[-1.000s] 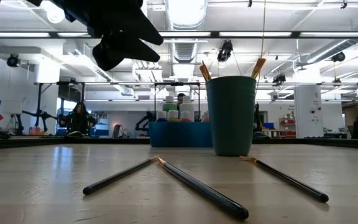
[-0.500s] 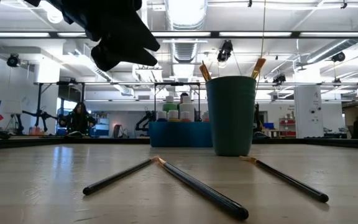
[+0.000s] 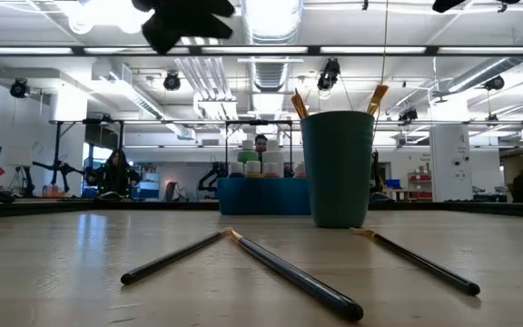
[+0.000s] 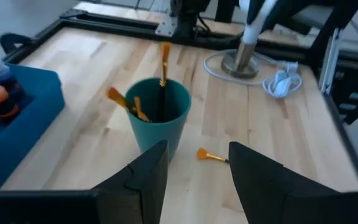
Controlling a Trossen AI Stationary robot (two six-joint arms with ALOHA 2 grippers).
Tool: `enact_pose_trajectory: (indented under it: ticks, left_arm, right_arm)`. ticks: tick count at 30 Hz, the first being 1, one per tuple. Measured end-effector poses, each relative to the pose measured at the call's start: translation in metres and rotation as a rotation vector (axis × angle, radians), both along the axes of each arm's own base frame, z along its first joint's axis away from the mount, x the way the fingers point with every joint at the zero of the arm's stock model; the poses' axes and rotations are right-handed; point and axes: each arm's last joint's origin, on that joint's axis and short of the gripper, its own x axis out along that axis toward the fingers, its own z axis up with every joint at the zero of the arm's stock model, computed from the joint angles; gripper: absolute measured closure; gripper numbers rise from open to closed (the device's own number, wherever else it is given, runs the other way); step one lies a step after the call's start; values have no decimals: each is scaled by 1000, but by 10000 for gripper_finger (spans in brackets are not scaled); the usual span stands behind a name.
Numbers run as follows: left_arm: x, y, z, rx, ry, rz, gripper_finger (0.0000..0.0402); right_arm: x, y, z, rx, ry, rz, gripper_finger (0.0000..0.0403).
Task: Pick & Place Paint Supplies
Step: Put the yellow paint brush into the green cup
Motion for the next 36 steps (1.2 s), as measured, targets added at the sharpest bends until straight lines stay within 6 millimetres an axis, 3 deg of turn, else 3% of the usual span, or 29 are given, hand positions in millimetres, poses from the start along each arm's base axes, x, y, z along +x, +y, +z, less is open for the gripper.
enact_pose_trajectory:
  ticks: [7, 11, 17, 25, 30, 36]
  left_arm:
    - [-32, 9, 19, -18, -64, 47, 227]
    - [-40, 13, 22, -18, -87, 76, 227]
    - [-48, 16, 21, 25, -78, 57, 227]
    - [-53, 18, 11, 63, 16, 57, 227]
    - [-57, 19, 4, 96, 91, 54, 227]
    - [-57, 20, 3, 126, 112, 43, 227]
  right_arm:
    - [15, 0, -11, 0, 9, -36, 299]
    - [25, 13, -26, 78, -4, -103, 281]
    - [49, 30, -58, 179, -70, -275, 244]
    - [79, 31, -106, 301, -98, -623, 185]
    - [88, 28, -115, 377, -74, -697, 156]
    - [96, 20, -129, 344, -55, -737, 145]
